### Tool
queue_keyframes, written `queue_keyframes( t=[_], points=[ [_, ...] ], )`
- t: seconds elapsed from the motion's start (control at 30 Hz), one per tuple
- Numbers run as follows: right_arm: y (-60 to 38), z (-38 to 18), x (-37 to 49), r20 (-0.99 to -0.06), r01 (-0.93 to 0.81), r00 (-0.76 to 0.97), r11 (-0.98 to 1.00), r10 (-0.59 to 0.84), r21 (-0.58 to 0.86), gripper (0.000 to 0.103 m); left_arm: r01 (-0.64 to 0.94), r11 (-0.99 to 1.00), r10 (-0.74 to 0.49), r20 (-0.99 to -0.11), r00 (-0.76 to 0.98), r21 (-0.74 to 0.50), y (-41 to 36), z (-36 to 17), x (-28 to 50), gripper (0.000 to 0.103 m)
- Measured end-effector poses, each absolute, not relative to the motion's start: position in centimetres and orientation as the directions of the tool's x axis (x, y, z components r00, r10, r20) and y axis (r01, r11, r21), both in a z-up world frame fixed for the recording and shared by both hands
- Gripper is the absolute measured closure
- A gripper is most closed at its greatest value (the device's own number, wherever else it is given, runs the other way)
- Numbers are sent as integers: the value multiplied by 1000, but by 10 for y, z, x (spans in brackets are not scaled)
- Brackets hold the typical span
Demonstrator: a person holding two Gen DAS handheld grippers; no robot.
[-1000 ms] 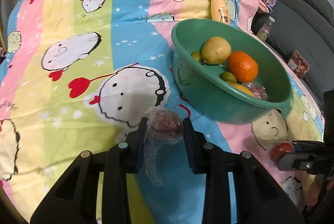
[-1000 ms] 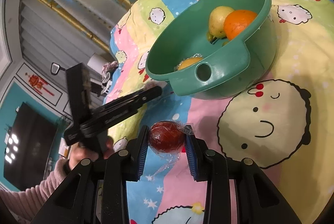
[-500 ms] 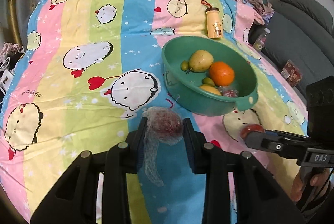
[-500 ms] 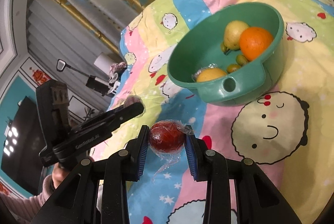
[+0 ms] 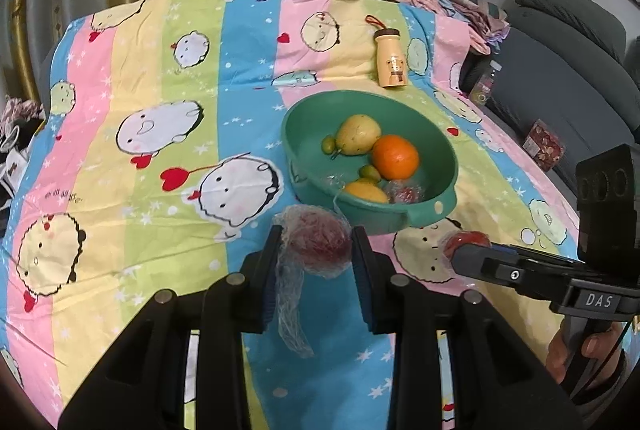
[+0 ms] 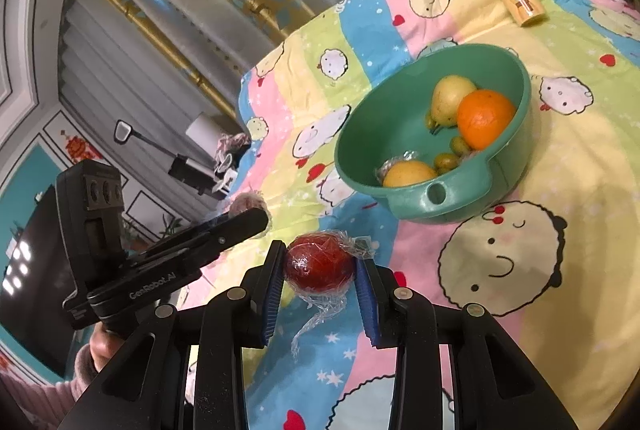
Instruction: Organize fruits
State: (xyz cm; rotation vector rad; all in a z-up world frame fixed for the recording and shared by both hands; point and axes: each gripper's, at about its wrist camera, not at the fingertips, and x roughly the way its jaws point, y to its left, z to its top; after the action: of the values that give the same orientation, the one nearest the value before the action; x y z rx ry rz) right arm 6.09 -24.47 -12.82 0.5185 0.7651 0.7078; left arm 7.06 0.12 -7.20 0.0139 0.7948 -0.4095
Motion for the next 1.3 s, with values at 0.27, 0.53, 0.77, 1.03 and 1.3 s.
queue_keyframes(
  t=[0.27, 0.53, 0.77, 1.03, 1.3],
  points=[
    [-256, -120, 66, -425, -382, 549, 668, 720, 638, 67, 389, 913, -360, -688, 630, -122, -16, -65, 79, 70],
    [-265, -112, 76, -406, -387, 581, 678, 706, 625, 67, 414, 905, -362, -683, 635, -95, -36, -58, 95, 70],
    [-273, -113, 87, -395, -382, 592, 676, 703, 630, 67, 428, 900, -361, -688, 630, -81, -49, -59, 104, 70],
    [-266, -112, 119, -491, -349, 618, 774, 614, 529, 67, 419, 906, -325, -725, 607, -55, -64, -71, 131, 69],
    [-257, -110, 160, -639, -295, 596, 873, 486, 389, 58, 357, 934, -250, -749, 614, -19, -65, -70, 151, 33]
  ],
)
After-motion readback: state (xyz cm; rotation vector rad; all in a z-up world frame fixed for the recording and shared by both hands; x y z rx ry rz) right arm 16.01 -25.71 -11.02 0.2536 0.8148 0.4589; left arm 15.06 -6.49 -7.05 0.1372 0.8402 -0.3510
